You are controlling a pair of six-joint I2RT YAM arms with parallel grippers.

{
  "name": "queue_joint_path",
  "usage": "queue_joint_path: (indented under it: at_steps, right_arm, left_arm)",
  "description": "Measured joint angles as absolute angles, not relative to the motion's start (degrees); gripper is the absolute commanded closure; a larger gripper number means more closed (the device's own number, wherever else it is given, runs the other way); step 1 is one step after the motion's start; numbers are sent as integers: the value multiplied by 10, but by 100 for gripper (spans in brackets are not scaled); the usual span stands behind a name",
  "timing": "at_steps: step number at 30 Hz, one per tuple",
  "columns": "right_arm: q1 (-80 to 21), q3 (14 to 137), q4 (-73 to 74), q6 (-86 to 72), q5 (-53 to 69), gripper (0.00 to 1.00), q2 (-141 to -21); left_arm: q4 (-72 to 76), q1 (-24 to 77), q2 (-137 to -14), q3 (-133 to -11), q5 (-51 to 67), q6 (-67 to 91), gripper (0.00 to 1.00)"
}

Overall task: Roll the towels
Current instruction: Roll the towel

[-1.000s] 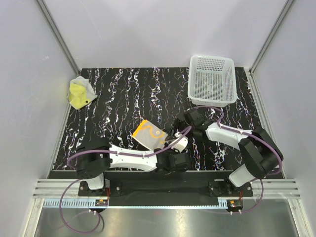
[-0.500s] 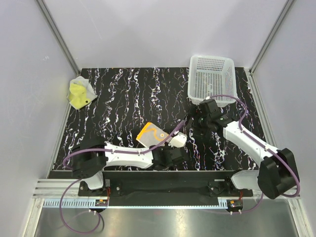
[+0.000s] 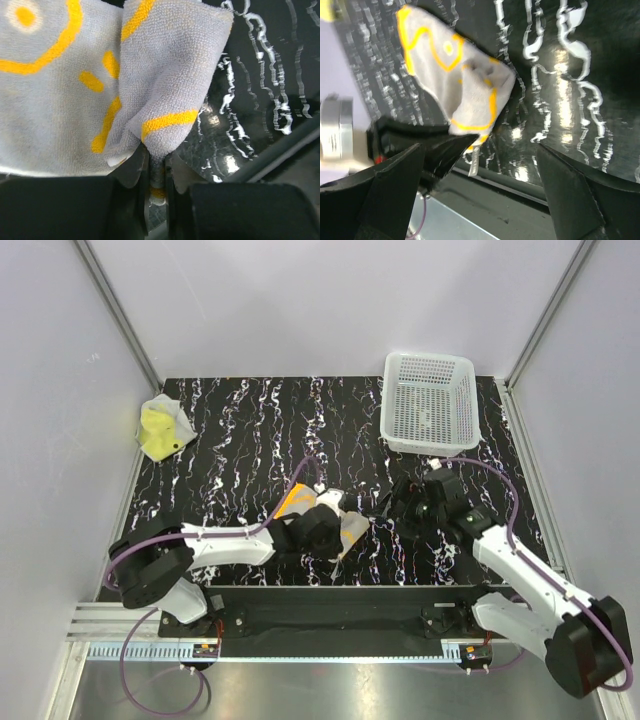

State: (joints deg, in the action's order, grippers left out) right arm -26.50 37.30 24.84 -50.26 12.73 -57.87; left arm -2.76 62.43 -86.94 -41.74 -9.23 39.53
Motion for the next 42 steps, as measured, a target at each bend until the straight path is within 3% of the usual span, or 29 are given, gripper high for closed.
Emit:
queue_joint_path:
  at_steps: [7,22,36,42]
  right_arm:
    - [-265,268,146,-545,191,0,-528]
    - [-287,248,-35,-564,229,3,-669]
    - [-328,252,-175,-564,202,23,-814]
    - [-334,260,-252,-568,205,44,-879]
  left_arm:
    - [112,544,-865,-347,63,439,100]
    - [404,413,-936,-234,302,602,100]
    - [652,358,-1079,-205,402,750,100]
    - [697,347,-1093,-197,415,781,100]
